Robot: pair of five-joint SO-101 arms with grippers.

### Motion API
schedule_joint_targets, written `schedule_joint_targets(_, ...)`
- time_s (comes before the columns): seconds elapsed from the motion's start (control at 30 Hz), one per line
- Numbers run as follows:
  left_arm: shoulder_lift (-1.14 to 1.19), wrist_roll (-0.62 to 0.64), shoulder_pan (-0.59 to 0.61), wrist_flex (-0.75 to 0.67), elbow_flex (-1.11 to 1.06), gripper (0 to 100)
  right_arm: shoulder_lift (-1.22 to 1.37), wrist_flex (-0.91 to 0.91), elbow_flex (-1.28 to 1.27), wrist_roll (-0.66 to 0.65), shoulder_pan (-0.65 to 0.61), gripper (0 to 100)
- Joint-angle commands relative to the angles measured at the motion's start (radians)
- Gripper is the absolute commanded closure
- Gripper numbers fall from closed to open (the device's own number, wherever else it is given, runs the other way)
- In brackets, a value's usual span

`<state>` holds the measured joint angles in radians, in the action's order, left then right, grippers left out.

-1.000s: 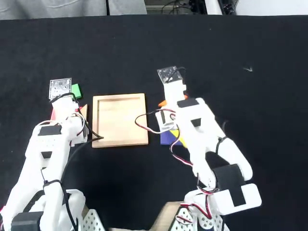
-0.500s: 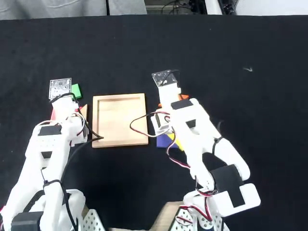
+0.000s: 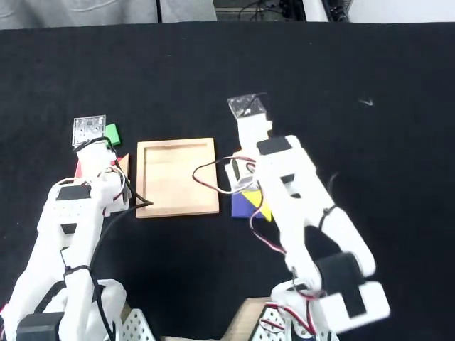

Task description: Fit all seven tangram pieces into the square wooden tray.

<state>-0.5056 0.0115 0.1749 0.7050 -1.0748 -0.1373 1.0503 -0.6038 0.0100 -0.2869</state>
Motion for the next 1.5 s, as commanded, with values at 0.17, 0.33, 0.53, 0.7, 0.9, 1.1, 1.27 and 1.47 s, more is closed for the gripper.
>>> schedule_joint_targets(0.17, 0.0, 0.011, 0.008, -0.012, 0.019, 89, -0.067, -0.141, -0.101, 0.008, -0.08, 75.2)
schedule_joint_targets(0.33, 0.0, 0.011, 0.008, -0.012, 0.019, 89, 0.064, -0.173, -0.074, 0.095, -0.032, 75.1)
schedule_joint_targets(0.53, 0.0, 0.011, 0.007, -0.012, 0.019, 89, 0.156, -0.129, -0.019, 0.106, 0.026, 75.2)
schedule_joint_targets(0.7, 0.0, 0.009, 0.008, -0.012, 0.019, 89, 0.157, -0.117, -0.015, 0.104, 0.075, 75.3)
schedule_joint_targets(0.9, 0.0, 0.009, 0.007, -0.012, 0.019, 89, 0.156, -0.115, -0.015, 0.061, 0.164, 75.4)
schedule_joint_targets(1.1, 0.0, 0.009, 0.002, -0.014, 0.019, 89, 0.148, -0.109, -0.01, 0.055, 0.209, 75.4)
schedule_joint_targets(1.27, 0.0, 0.009, 0.001, -0.017, 0.019, 89, 0.077, 0.0, 0.018, 0.054, 0.15, 75.3)
schedule_joint_targets(1.47, 0.0, 0.006, 0.001, -0.012, 0.018, 89, -0.036, 0.002, -0.033, 0.025, 0.097, 77.7)
